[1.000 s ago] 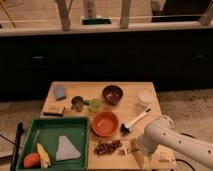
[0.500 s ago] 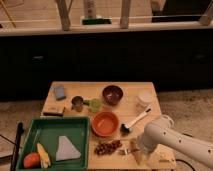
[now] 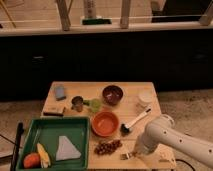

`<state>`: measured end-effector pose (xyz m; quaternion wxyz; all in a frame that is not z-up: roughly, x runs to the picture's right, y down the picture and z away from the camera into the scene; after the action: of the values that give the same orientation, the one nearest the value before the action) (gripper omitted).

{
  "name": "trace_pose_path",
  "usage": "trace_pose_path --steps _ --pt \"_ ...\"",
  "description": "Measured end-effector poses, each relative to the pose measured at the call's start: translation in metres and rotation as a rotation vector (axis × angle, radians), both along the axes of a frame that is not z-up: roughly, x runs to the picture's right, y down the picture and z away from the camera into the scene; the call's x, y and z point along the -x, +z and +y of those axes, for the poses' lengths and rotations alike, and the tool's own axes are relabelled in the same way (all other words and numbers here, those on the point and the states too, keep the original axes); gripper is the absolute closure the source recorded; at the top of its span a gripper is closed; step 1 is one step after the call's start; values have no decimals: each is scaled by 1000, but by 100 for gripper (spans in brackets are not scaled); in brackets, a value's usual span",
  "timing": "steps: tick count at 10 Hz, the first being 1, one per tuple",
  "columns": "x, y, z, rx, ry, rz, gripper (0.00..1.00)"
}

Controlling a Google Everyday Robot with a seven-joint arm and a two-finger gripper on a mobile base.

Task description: Place fork in purple bowl

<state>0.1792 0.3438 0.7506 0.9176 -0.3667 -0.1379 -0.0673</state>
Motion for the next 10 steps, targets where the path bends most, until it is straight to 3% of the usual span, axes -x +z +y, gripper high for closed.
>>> trace_pose_path --steps 7,10 --pt "-2 2 0 9 16 -3 100" --pt "-6 7 -4 -4 25 -9 100"
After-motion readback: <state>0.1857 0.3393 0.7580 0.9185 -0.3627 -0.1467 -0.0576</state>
